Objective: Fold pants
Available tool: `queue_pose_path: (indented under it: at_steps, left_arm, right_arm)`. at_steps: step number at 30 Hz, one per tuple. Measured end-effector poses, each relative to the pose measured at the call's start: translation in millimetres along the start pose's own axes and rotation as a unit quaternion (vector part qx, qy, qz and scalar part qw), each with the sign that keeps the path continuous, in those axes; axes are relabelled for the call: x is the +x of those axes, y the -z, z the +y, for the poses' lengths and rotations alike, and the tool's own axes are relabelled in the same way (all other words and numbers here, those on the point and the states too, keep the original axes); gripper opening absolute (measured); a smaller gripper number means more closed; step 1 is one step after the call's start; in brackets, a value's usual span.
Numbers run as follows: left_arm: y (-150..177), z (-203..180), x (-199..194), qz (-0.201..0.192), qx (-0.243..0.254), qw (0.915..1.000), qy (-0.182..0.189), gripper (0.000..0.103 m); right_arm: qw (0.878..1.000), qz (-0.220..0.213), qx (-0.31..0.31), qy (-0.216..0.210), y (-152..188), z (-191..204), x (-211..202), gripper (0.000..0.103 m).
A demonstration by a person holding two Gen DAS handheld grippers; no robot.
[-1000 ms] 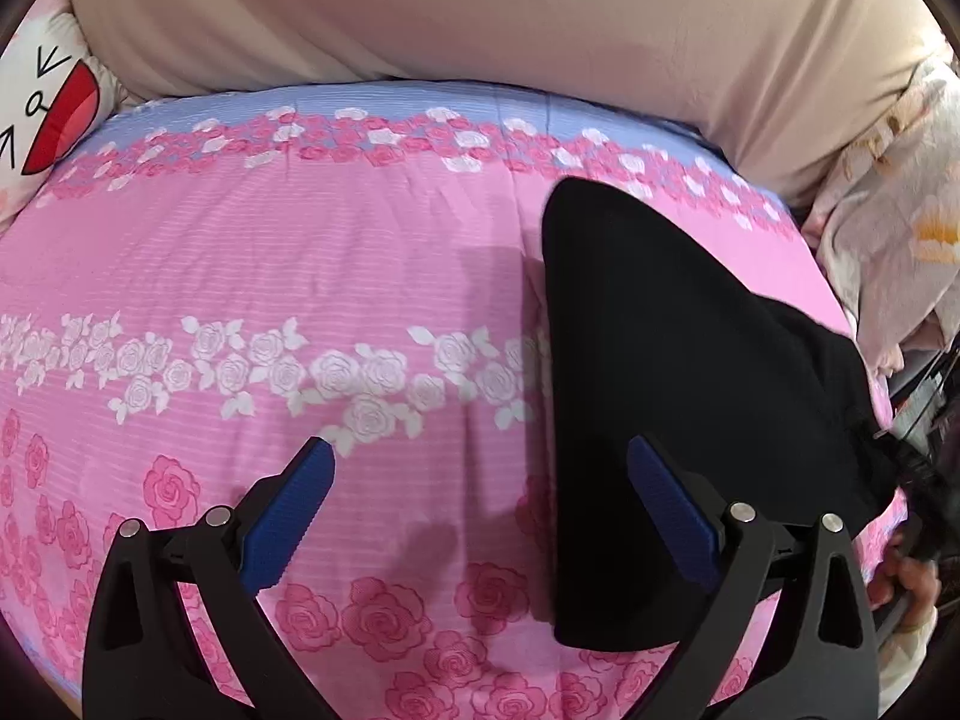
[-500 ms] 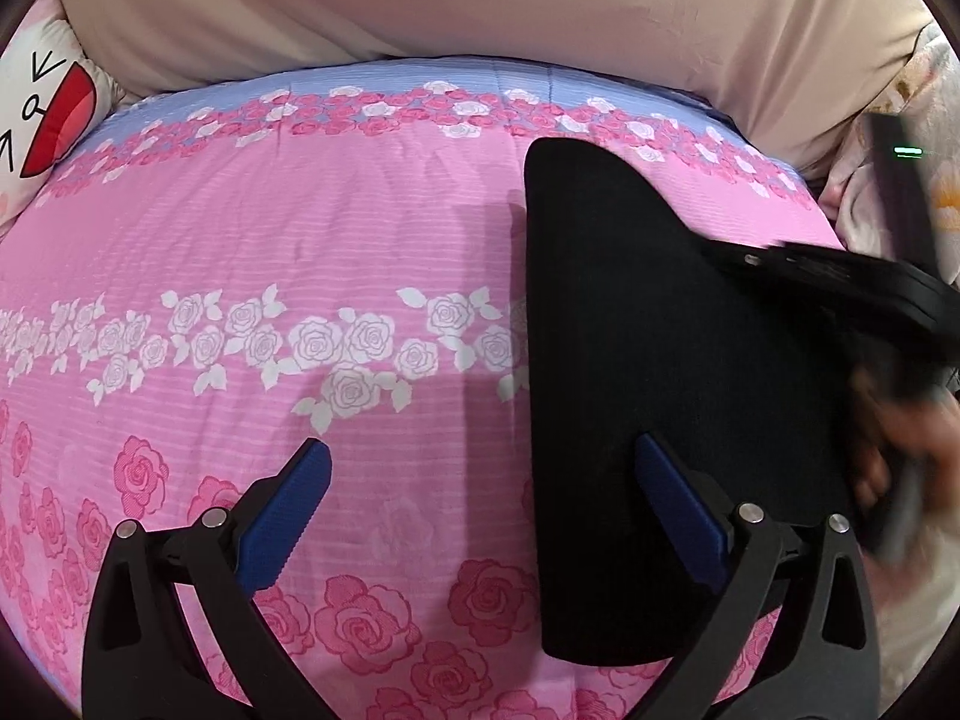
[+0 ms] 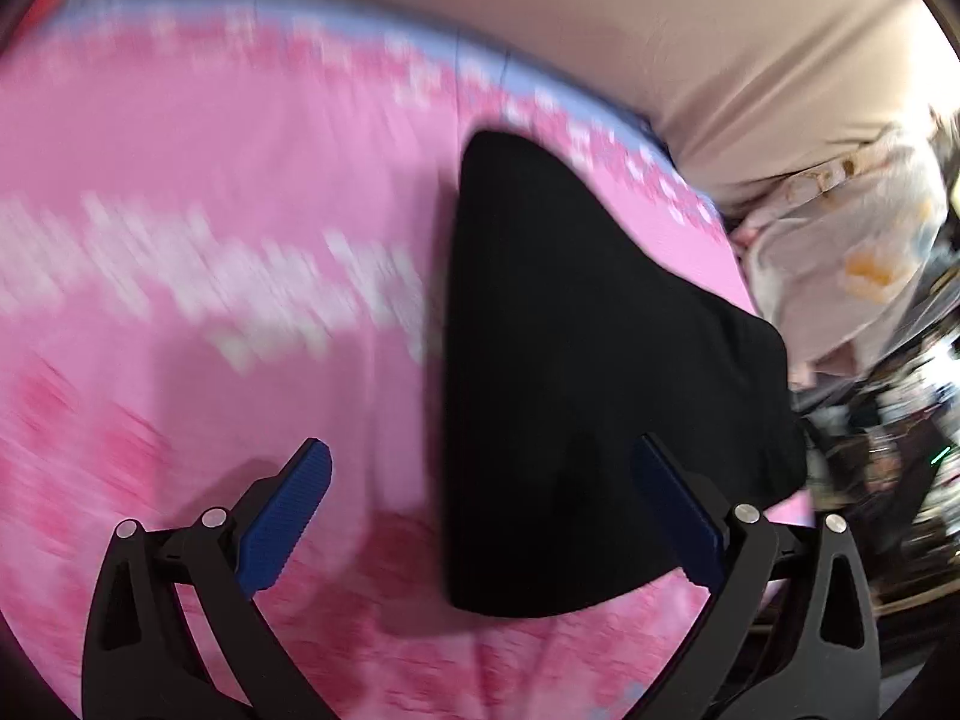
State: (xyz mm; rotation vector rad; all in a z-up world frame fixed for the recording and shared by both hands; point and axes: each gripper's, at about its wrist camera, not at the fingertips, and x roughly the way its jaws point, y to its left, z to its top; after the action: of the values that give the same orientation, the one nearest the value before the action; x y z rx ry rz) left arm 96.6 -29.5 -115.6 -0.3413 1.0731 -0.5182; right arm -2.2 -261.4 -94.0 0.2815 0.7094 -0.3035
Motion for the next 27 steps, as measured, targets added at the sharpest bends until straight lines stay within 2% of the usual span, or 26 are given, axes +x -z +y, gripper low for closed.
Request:
queue_pose_path:
  at_steps: [1, 3, 5, 7, 9, 11, 12, 13, 14, 15, 17, 19, 23, 27]
  left_arm:
    - [1, 2, 9, 0.015, -0.006, 0.9999, 0.005, 0.098]
    - [3, -8, 9, -0.006, 0.022, 0.9996, -0.015, 0.098]
    - [4, -18, 20, 0.022, 0.042, 0.9989, 0.004, 0.098]
    - [7, -24, 22, 0.012, 0.052, 0.9986, 0.001, 0.098]
    - [6, -31, 28, 0.013, 0.067, 0.9977, 0.002, 0.098]
    - [1, -34, 34, 0.011, 0.073, 0.9972, 0.013, 0.098]
    - [-3, -35, 35, 0.007, 0.072, 0.997, 0.026, 0.095]
    - [-5, -35, 36, 0.007, 0.07, 0.9972, 0.028, 0.083]
    - [-7, -32, 35, 0.003, 0.061, 0.9979, 0.022, 0.061]
    - [-11, -29, 36, 0.016, 0.053, 0.9974, 0.045, 0.053]
    - [-20, -18, 31, 0.025, 0.022, 0.9957, 0.086, 0.039]
    - [-27, -13, 14, 0.009, 0.023, 0.995, 0.097, 0.028]
    - [-41, -6, -27, -0.027, 0.039, 0.9946, 0.092, 0.024]
    - [-50, 10, -89, -0.108, 0.061, 0.9913, 0.044, 0.025]
  right_arm:
    - [1.0, 0.021, 0.003, 0.011, 9, -4, 10, 0.083]
    - [0.999, 0.049, 0.018, 0.006, 20, -16, 21, 0.083]
    - [0.994, 0.067, 0.067, -0.055, 31, -29, 30, 0.083]
    - [0.986, 0.082, 0.105, -0.103, 34, -34, 37, 0.087]
    - [0.985, 0.071, 0.109, -0.117, 34, -35, 40, 0.088]
    - [0.985, 0.064, 0.107, -0.12, 34, -33, 40, 0.078]
    - [0.984, 0.063, 0.113, -0.123, 34, -34, 41, 0.062]
    - [0.98, 0.063, 0.126, -0.137, 34, -39, 41, 0.049]
    - [0.976, 0.061, 0.143, -0.151, 32, -42, 39, 0.042]
    - [0.971, 0.058, 0.16, -0.166, 31, -45, 36, 0.037]
    - [0.971, 0.05, 0.16, -0.169, 28, -39, 28, 0.035]
    - [0.971, 0.042, 0.151, -0.179, 21, -28, 18, 0.034]
    - [0.97, 0.007, 0.108, -0.216, -9, 15, -9, 0.033]
    - [0.963, -0.014, 0.045, -0.265, -32, 77, -24, 0.033]
